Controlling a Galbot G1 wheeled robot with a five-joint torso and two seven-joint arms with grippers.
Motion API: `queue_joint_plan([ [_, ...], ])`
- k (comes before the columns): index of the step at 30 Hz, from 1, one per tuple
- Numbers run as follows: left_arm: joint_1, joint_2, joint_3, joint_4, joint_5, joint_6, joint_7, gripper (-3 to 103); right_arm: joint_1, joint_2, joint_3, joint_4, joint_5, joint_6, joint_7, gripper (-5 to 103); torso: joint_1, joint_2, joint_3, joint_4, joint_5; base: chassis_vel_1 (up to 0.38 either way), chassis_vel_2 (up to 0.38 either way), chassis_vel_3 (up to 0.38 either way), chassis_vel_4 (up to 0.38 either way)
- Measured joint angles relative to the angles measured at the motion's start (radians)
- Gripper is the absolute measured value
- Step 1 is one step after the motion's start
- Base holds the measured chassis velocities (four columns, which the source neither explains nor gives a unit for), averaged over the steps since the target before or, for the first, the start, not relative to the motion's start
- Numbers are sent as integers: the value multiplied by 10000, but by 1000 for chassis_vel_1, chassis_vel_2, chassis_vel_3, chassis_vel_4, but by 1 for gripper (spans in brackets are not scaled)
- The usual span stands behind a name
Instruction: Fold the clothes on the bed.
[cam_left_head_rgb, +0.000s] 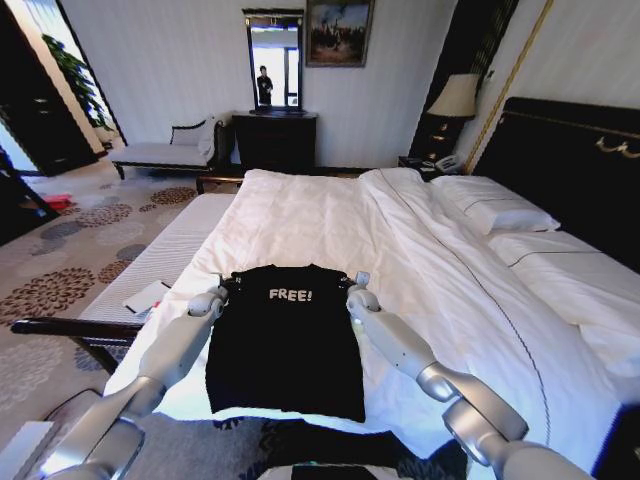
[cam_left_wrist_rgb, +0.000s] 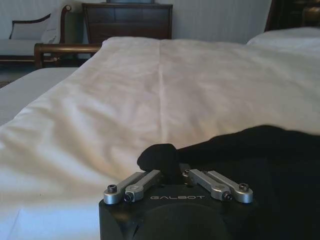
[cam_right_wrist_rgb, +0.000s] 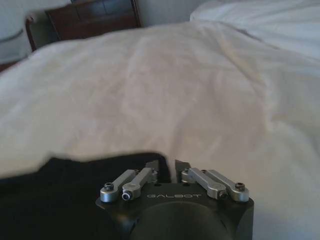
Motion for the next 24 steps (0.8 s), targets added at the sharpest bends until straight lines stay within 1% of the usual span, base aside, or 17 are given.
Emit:
queue_joint_plan([
  [1,250,314,-105,-610,-319,145,3,19,-88,-231,52,540,171,-28,74,22,0,0,0,1,-2,0,0,0,0],
  [2,250,314,-105,-610,-319,145,3,19,-88,-231,52,540,171,-28,74,22,0,0,0,1,-2,0,0,0,0],
  [5,939,1034,-822,-2059,-1100,445,-17,36,-323,-854,426,1782,481,-77,312,38,-2,1,-1,5,0,0,0,0,0],
  [6,1024,1114,-974,-2225,-1206,471,-26,36,-359,-962,517,1979,547,-78,376,44,-3,1,-2,6,-2,0,0,0,0],
  [7,1216,1285,-1320,-2567,-1420,520,-54,41,-419,-1138,679,2288,662,-78,494,44,-3,1,-2,5,0,0,0,0,0],
  [8,1216,1285,-1320,-2567,-1420,520,-54,41,-419,-1138,679,2288,662,-78,494,44,-3,1,-2,5,0,0,0,0,0],
  [11,1807,1779,-2415,-3312,-2125,728,-178,57,-725,-1787,1197,3173,912,-98,811,60,-4,2,-2,2,-2,0,0,0,0],
  [13,1861,1822,-2509,-3359,-2172,734,-185,57,-762,-1844,1237,3246,928,-104,836,60,-3,2,-2,1,-2,0,0,0,0],
  [14,2045,1963,-2835,-3522,-2330,773,-222,62,-891,-2014,1375,3479,977,-121,912,65,-3,2,-2,-2,0,0,0,0,0],
  [15,2394,2165,-3256,-3809,-2701,866,-290,68,-1117,-2251,1585,3857,1031,-156,1010,77,-3,2,-2,1,2,0,0,0,0],
  [16,2672,2300,-3505,-4053,-3051,975,-363,74,-1313,-2405,1739,4141,1055,-177,1085,77,-3,2,-2,5,-1,0,0,0,0],
  [17,2866,2380,-3647,-4233,-3243,1048,-403,74,-1453,-2495,1845,4343,1066,-190,1137,82,-3,2,-2,6,-1,0,0,0,0],
  [18,2866,2380,-3647,-4233,-3243,1048,-403,74,-1453,-2495,1845,4343,1066,-190,1137,82,-3,2,-2,6,-1,0,0,0,0],
  [19,3140,2467,-3804,-4495,-3379,1121,-430,79,-1647,-2594,1985,4642,1083,-212,1223,87,-4,2,-3,5,1,0,0,0,0],
  [21,3720,2626,-3922,-5043,-3183,1212,-414,89,-2086,-2742,2288,5269,1131,-272,1403,97,-5,3,-3,4,-2,0,0,0,0],
  [22,3954,2708,-3920,-5270,-3001,1212,-374,94,-2243,-2782,2406,5473,1141,-312,1466,97,-4,2,-4,-1,0,0,0,0,0],
  [24,4109,2766,-3899,-5417,-2876,1212,-350,94,-2363,-2806,2493,5610,1145,-338,1505,99,-4,3,-3,0,0,0,0,0,0],
])
